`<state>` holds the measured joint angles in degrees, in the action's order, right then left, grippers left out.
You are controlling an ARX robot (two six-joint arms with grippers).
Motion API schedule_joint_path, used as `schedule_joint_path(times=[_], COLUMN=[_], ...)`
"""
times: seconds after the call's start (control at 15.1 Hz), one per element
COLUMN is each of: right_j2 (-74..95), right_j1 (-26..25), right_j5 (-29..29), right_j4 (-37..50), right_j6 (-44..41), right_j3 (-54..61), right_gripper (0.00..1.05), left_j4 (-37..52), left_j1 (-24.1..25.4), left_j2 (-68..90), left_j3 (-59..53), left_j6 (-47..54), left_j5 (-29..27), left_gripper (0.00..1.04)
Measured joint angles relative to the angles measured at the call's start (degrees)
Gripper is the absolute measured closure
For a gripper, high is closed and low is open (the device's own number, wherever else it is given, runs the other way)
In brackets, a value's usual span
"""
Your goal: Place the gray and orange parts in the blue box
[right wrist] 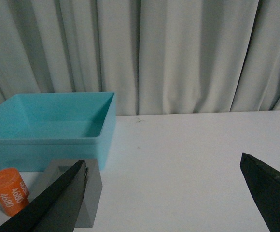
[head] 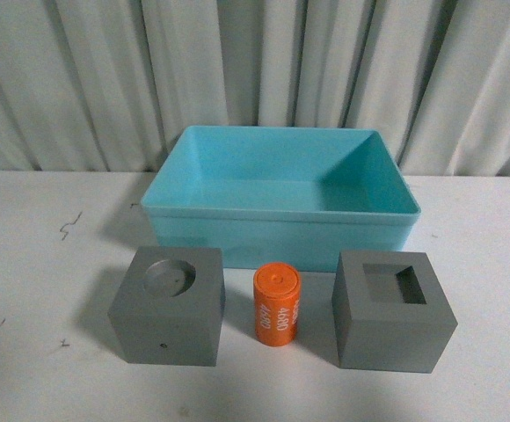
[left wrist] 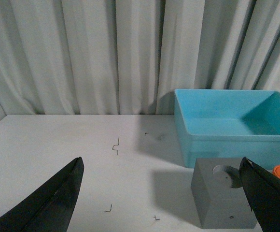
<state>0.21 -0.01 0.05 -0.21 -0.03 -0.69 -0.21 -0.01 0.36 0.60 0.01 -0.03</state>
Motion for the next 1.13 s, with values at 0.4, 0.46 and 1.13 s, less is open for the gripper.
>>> schedule_joint_path(times=[0.4,0.46,1.13], right_j2=[0.0,0.0,8.6], right_j1=[0.0,0.0,3.1], right_j5=[0.0,0.0,11.1], right_j4=[0.0,0.0,-13.6], right_j6=[0.0,0.0,5.8], right_j3=[0.0,0.0,-5.5], right_gripper=[0.06,0.06,0.06], left_j4=[0.0,0.0,0.0], left_j1=[0.0,0.0,0.0], left_j2=[0.0,0.0,0.0], left_j3=[0.0,0.0,0.0], left_j6=[0.0,0.0,0.0], left_j5=[0.0,0.0,-0.1], left_gripper=[0.07,0.07,0.07])
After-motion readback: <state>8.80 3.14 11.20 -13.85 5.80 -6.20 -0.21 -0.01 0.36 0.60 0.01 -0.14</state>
